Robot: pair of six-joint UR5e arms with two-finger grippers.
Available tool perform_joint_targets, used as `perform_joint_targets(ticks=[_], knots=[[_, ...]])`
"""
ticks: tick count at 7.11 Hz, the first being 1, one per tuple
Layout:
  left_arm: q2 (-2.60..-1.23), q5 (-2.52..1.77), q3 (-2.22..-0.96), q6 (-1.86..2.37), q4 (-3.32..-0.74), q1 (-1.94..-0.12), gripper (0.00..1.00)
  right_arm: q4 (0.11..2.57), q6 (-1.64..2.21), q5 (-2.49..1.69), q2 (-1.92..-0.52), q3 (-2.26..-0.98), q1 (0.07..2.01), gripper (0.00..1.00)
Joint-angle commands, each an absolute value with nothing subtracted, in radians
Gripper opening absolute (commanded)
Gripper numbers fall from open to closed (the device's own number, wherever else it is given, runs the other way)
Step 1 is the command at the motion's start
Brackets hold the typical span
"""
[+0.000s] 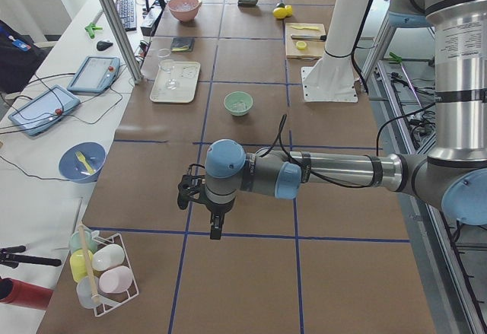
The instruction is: Pour ice into bowl
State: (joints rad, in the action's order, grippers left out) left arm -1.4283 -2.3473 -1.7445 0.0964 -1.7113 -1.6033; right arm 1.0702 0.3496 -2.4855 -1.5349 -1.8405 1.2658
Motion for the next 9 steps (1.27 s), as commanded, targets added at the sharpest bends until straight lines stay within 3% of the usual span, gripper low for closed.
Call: perform_joint_targets(ticks=[1,4,6,7,9], knots=[[-1.419,-2.37,-1.753,0.098,-1.709,-1.603,1.0,1.075,0.589,-2.449,-1.391,-1.859,1.099,1.0],[-1.422,-2.368,-1.763,0.098,-1.712,-1.603,1.0,1.153,0.974,-2.219,-1.114,-1.858,0.794,1.0],[-1.422,-2.368,-1.77,0.098,-1.713,-1.603,1.0,1.415,1.038,-1.916,-0.917,-1.835,0.592,1.0],[-1.422,-2.368,-1.782,0.098,-1.713,-1.603,1.0,1.437,1.107,-1.805,-0.82,-1.742,0.516,1.0],[-1.422,-2.368,-1.787,0.098,-1.713,-1.603,1.0,1.421,1.201,-1.697,-0.587,-1.39,0.439,0.99]])
